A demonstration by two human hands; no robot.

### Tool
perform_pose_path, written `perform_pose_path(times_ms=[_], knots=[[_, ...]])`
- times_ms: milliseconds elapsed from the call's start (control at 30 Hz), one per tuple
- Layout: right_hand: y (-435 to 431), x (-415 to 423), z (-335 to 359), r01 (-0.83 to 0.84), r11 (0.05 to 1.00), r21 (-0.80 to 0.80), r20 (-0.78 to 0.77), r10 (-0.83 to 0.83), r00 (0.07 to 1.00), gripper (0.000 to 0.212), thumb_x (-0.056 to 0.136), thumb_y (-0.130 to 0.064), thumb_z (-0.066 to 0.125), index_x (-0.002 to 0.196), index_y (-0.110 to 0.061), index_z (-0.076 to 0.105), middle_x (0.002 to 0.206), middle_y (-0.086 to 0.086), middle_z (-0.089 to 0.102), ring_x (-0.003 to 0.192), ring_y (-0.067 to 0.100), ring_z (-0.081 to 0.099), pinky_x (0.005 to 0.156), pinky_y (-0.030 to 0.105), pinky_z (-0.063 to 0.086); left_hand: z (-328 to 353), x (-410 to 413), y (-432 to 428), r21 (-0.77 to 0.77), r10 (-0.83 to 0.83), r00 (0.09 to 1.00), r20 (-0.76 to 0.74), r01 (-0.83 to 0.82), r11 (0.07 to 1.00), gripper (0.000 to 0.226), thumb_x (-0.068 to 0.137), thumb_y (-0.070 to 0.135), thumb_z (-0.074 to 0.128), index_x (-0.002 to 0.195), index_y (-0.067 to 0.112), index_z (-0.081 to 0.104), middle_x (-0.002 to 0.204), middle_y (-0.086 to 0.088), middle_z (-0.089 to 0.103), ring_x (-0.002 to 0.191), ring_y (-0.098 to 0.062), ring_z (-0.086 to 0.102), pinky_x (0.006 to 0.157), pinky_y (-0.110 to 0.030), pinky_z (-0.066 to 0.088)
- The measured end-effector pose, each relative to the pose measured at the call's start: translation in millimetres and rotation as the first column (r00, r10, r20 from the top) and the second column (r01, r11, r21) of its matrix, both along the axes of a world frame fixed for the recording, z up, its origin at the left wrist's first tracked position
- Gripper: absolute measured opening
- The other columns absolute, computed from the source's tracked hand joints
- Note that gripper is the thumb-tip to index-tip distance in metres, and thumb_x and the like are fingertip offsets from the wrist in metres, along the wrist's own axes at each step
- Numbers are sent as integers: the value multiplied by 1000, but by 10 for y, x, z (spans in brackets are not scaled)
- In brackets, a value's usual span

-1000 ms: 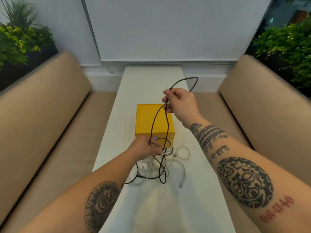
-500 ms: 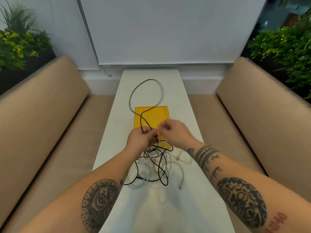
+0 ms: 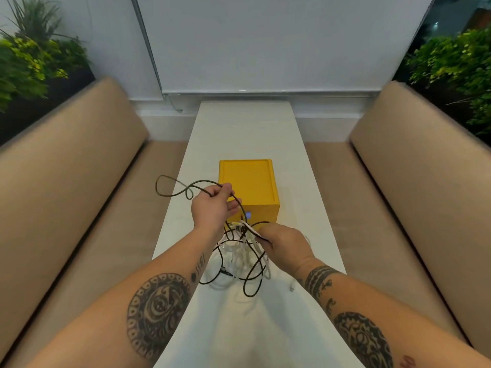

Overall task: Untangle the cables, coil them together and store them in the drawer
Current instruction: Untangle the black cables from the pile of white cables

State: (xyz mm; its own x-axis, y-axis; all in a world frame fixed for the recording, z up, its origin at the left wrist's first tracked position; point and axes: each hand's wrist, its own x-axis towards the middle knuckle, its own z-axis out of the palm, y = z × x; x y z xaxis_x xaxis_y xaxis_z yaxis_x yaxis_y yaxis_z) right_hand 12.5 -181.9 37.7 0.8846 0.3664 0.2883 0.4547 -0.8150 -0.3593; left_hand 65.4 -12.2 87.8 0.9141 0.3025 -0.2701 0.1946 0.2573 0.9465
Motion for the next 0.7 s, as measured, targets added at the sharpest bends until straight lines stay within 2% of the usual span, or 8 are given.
perform_pose_path(times_ms=[100, 200, 267, 333, 433, 500, 600, 700], knots=[[21, 8, -9, -74, 997, 35, -15, 75, 997, 22, 89, -26, 50, 89, -15, 69, 87, 3, 68, 74, 30, 65, 51, 35, 54, -28, 5, 53, -11, 70, 997, -26, -70, 997, 19, 100, 20, 63, 88, 6, 62, 94, -11, 70, 76, -30, 76, 68, -42, 63], [72, 34, 62, 35, 979, 202, -195, 5, 981, 17, 94, -28, 60, 99, -16, 71, 93, 3, 70, 84, 28, 64, 70, 41, 55, -31, -51, 34, 43, -8, 1000, -12, 9, 999, 20, 102, 22, 60, 91, 5, 60, 94, -12, 68, 75, -34, 76, 70, -51, 63], [165, 42, 169, 76, 960, 269, -358, 26, 933, 5, 95, -31, 66, 93, -27, 66, 95, 0, 69, 88, 22, 62, 77, 40, 51, -27, -90, -35, 44, -81, 997, -4, 81, 996, 19, 102, 21, 59, 92, 5, 58, 91, -11, 65, 78, -35, 76, 70, -56, 62], [255, 51, 262, 87, 961, 262, -417, 32, 908, 23, 92, -28, 70, 82, -40, 53, 93, -4, 68, 87, 19, 61, 76, 36, 50, -24, -96, -90, -22, -82, 997, -9, 81, 996, 18, 102, 21, 58, 92, 5, 58, 90, -10, 63, 84, -34, 75, 70, -58, 61], [284, 87, 252, 163, 959, 234, -408, -55, 912, 23, 92, -24, 69, 83, -34, 51, 86, -2, 68, 81, 23, 62, 68, 37, 49, -31, -79, -86, -39, -99, 995, 11, 100, 994, 19, 102, 22, 60, 91, 7, 60, 86, -6, 68, 87, -26, 72, 70, -48, 62], [263, 106, 258, 219, 940, 261, -391, -104, 915, 22, 91, -24, 71, 89, -35, 53, 85, -3, 69, 79, 21, 63, 65, 34, 48, -59, -91, -45, 60, -225, 974, 34, 223, 973, 12, 101, 21, 60, 96, 10, 62, 90, -3, 73, 86, -24, 72, 68, -40, 59], [211, 146, 313, 243, 902, 357, -406, -84, 910, 27, 88, -17, 75, 101, -37, 64, 83, -19, 67, 81, 4, 65, 69, 19, 48, -146, -132, 69, 342, -504, 861, -62, 493, 800, 12, 97, 26, 65, 103, 17, 59, 90, 2, 74, 78, -15, 67, 67, -31, 48], [162, 153, 421, 160, 916, 368, -385, -6, 923, 33, 89, -15, 74, 93, -47, 69, 68, -39, 61, 74, -18, 58, 66, 6, 40, -185, -142, 220, 237, -595, 790, -148, 613, 754, 25, 100, 41, 57, 103, 18, 67, 88, -1, 69, 79, -19, 63, 72, -33, 47]])
